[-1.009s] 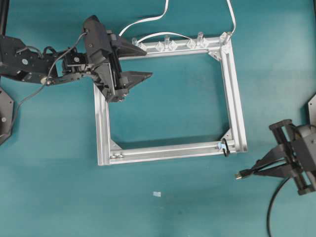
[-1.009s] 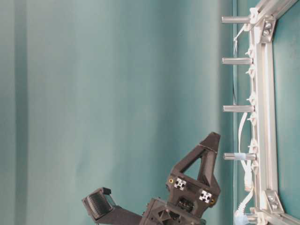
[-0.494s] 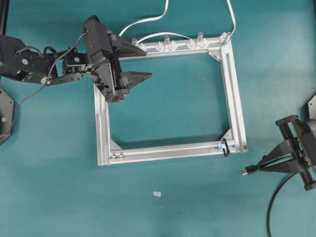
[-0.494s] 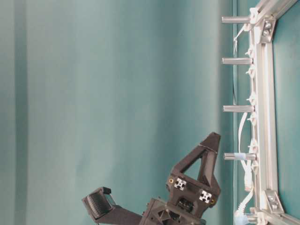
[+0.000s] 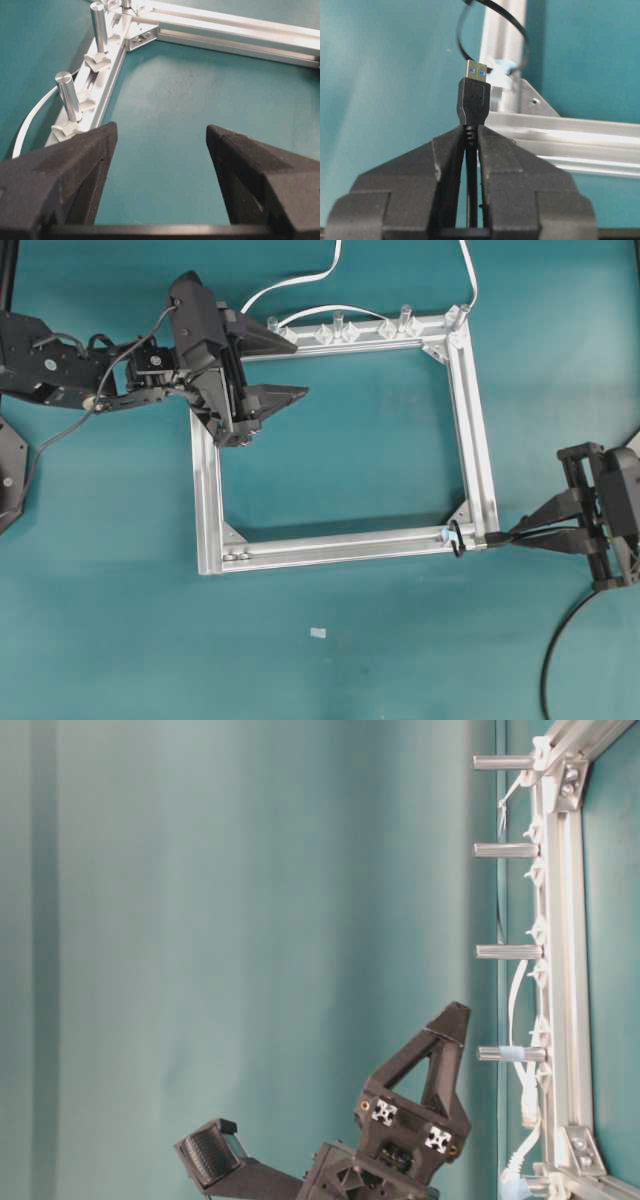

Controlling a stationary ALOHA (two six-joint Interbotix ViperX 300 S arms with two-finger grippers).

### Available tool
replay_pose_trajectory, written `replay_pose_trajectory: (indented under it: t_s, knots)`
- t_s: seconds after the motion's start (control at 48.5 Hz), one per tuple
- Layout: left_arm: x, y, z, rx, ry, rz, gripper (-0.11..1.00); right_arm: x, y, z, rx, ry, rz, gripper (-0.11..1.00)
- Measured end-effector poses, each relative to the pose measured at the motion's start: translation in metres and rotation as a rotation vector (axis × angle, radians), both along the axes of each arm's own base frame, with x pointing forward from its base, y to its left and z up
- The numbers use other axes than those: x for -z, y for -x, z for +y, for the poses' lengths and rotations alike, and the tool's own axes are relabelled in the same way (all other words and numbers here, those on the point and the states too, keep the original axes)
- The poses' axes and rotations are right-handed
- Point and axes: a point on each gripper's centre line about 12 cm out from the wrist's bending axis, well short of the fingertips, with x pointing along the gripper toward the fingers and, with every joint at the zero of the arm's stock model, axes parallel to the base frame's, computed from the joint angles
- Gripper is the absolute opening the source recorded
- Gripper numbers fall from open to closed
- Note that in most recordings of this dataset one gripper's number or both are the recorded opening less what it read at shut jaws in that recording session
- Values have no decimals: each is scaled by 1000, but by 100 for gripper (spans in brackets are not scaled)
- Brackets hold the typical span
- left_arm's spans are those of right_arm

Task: Insert the wire through the string loop located on the right side.
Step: 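Lift the cable and carry it right toward the zip-tie loop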

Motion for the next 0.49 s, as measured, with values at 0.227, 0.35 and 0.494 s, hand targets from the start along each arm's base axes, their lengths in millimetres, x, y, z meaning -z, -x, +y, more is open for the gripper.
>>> replay_pose_trajectory:
  t_s: [0.227,0.35,0.494]
  knots:
    - [0,0,0,1,-1,0,73,6,-1,-1,6,12,25,11]
    - [0,0,0,0,0,0,73,7,-1,-1,6,15,30,11]
    - [0,0,0,0,0,0,73,6,-2,-1,9,17,21,11]
